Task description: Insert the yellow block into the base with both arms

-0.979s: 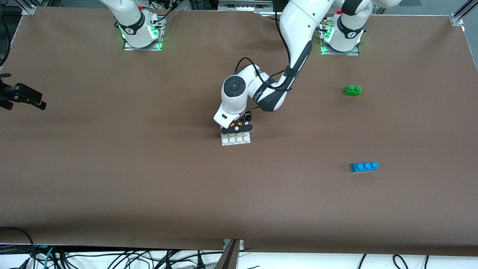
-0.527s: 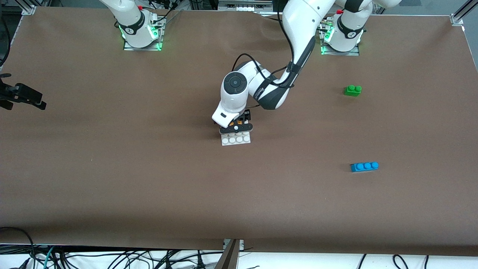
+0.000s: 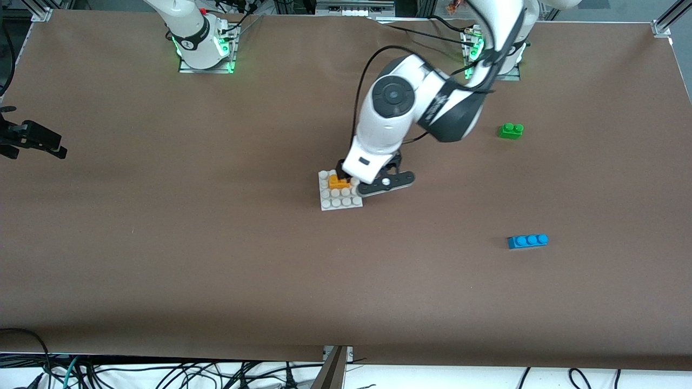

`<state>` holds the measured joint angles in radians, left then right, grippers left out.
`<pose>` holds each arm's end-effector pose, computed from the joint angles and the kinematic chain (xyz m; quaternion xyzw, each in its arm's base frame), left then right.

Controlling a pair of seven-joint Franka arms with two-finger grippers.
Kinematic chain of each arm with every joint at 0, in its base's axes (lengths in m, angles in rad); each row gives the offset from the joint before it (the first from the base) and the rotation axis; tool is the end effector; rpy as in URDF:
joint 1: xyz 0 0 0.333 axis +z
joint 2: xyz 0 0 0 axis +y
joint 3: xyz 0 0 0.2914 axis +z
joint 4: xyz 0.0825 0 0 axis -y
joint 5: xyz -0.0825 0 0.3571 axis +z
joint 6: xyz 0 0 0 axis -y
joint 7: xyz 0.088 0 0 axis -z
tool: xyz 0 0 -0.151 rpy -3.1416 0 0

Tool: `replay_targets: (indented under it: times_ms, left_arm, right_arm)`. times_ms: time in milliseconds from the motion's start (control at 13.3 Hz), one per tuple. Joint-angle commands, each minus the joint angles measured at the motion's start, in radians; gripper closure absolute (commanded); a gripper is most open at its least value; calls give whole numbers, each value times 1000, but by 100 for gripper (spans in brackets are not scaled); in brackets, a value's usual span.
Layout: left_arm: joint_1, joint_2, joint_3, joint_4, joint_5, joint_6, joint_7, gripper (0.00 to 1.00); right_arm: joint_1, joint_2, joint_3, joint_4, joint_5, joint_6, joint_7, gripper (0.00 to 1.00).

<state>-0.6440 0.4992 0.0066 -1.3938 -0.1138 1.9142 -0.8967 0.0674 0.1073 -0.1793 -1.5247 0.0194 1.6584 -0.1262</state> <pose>0.5290 -0.4084 0.3661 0.9877 0.1471 -0.0286 0.0449 0.5636 -0.0562 0.5267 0.9999 0.0071 0.0140 0.0015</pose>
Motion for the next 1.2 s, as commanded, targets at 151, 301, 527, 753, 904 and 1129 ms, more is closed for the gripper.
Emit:
replay_targets:
  times_ms: [151,301,527,753,904,1129]
  left_arm:
    - [162,-252,-11,-160,-17,-156,234,0]
    - [249,-353,-10,-236,-13,-178,376,0]
    - [371,-467,-8,-306,-3,-279,542,0]
    - [444,-520,15,-318,52,-336,669,0]
    - [449,-556,55,-343,127,-334,734,0]
    - [449,-585,99,-349,201,-302,743,0]
  right_arm:
    - [-12,-8,12,1,-4,-11,-7,0]
    - [-12,-8,14,1,-3,-11,-7,0]
    - [-12,-8,14,1,-1,-9,-7,0]
    - [-12,-8,14,0,-1,-9,-7,0]
    - [-12,-8,14,1,-1,-9,-9,0]
    - [-12,-8,14,0,-1,-9,-9,0]
